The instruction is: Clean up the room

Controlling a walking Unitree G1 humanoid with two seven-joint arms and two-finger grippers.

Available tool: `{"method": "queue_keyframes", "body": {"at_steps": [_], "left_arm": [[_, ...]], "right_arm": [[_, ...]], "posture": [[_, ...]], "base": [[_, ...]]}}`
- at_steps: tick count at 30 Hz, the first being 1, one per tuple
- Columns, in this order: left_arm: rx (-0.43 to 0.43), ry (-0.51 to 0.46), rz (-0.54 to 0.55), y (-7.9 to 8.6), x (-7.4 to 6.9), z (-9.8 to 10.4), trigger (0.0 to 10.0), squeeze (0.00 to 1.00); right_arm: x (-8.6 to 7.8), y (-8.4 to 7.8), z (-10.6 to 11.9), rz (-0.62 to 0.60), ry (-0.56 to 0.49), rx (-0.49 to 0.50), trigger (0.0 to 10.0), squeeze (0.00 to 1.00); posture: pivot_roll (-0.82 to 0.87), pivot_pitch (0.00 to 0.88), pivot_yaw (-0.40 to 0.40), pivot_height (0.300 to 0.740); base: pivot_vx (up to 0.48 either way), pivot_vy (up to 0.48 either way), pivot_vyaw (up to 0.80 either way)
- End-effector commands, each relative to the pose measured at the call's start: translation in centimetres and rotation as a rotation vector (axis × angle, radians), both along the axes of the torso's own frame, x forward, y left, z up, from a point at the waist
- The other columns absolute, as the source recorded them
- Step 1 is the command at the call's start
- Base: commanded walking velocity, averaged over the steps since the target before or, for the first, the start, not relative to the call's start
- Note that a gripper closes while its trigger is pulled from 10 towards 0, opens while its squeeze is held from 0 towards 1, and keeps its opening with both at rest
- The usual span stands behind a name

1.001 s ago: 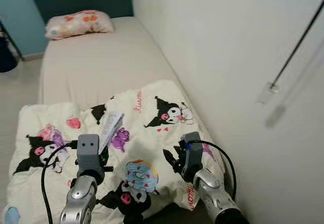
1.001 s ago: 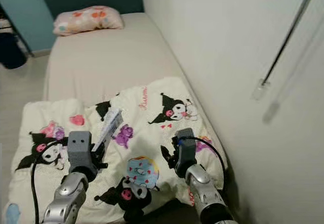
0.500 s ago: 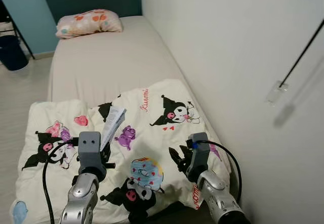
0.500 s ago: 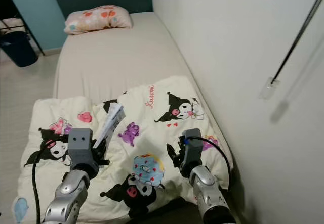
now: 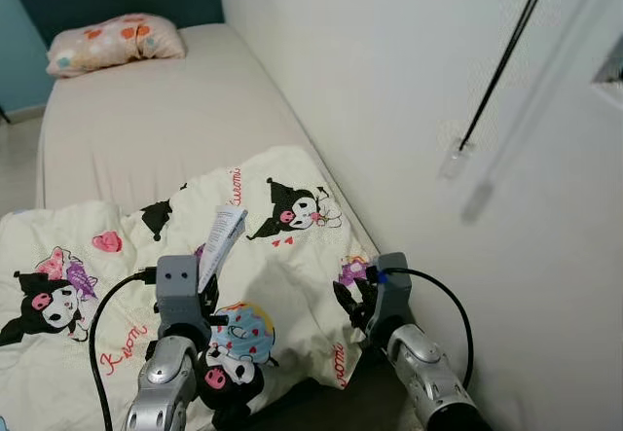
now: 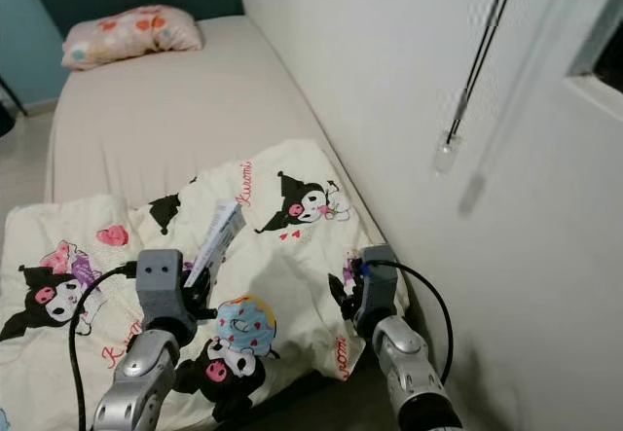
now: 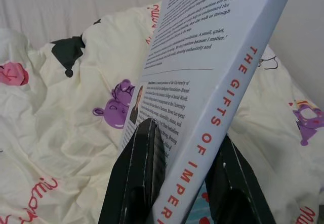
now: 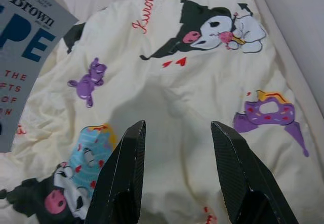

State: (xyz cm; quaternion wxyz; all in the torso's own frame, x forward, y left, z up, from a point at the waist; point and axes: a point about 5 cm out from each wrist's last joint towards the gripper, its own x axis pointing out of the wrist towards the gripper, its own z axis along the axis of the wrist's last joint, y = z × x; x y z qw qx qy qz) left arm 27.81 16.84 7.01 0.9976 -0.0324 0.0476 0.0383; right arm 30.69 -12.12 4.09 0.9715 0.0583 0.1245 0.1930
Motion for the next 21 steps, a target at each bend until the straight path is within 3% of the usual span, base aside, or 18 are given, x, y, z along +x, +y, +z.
{"method": "queue_keyframes", "body": {"at_steps": [1, 12, 17, 20, 21], "left_arm": [[0.005, -0.027, 0.019, 0.57, -0.31, 0.18, 10.0, 0.0], [0.02, -0.048, 0.019, 0.56, -0.23, 0.52, 10.0, 0.0], [0.039, -0.046, 0.016, 0.48, -0.39, 0.48, 10.0, 0.0], [0.028, -0.046, 0.022, 0.45, -0.43, 0.43, 10.0, 0.0], [-0.011, -0.05, 0.033, 0.44, -0.48, 0.4, 10.0, 0.0]], "right_arm": [[-0.31, 0.22, -0.44, 0.007, 0.023, 0.002, 10.0, 0.0], [0.15, 0.47, 0.0, 0.016, 0.008, -0.002, 10.0, 0.0], [0.21, 0.43, 0.06, 0.017, 0.007, -0.005, 10.0, 0.0], [0.22, 0.41, 0.06, 0.017, 0.006, -0.006, 10.0, 0.0], [0.19, 0.38, 0.04, 0.017, 0.007, -0.007, 10.0, 0.0]], "posture": [[0.0, 0.155, -0.008, 0.74], [0.0, 0.161, -0.012, 0.74], [0.0, 0.162, -0.013, 0.74], [0.0, 0.161, -0.013, 0.74], [0.0, 0.162, -0.014, 0.74]], "base": [[0.0, 0.0, 0.0], [0.0, 0.0, 0.0], [0.0, -0.48, 0.0], [0.0, -0.48, 0.0], [0.0, 0.0, 0.0]]}}
